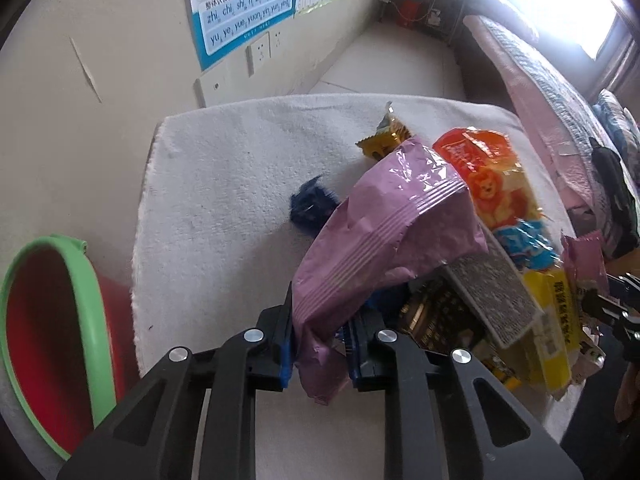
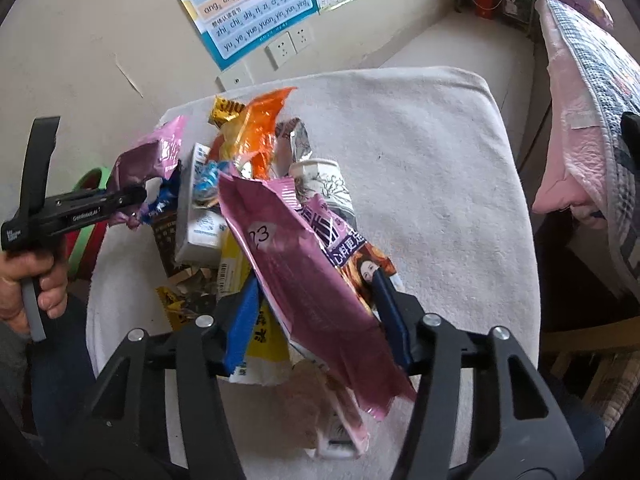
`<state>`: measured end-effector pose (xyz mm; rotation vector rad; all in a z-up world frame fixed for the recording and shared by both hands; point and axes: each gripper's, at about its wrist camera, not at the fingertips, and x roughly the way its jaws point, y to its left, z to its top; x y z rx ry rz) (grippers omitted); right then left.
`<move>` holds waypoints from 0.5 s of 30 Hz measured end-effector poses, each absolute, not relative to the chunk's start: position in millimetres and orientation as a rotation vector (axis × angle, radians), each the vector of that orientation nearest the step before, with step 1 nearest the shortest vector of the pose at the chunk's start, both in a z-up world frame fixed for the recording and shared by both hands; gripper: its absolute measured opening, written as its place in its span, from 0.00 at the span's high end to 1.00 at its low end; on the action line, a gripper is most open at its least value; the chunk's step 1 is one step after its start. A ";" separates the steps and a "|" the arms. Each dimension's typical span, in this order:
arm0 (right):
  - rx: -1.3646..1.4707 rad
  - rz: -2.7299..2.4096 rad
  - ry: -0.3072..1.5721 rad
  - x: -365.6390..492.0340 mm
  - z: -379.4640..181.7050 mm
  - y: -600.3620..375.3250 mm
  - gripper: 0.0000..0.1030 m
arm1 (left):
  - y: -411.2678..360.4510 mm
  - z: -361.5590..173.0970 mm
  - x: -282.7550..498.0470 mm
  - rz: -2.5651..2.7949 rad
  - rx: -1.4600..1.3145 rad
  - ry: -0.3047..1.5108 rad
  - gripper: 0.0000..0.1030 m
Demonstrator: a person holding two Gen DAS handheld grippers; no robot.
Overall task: Collect trash
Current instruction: 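Grasp the purple bag with the left gripper while the right grasps the pink bag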
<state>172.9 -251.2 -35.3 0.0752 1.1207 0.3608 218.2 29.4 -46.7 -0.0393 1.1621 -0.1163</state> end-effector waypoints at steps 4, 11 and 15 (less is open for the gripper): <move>0.075 0.359 1.087 167.7 -20.0 -251.5 0.48 | 29.7 -33.9 203.1 -0.114 -0.049 1.138 0.82; 0.072 0.361 1.016 153.5 11.6 -250.4 0.48 | 31.5 -11.8 175.8 -0.103 -0.082 1.102 0.82; 0.066 0.370 0.981 144.3 26.3 -246.4 0.48 | 34.3 1.3 158.6 -0.099 -0.103 1.075 0.82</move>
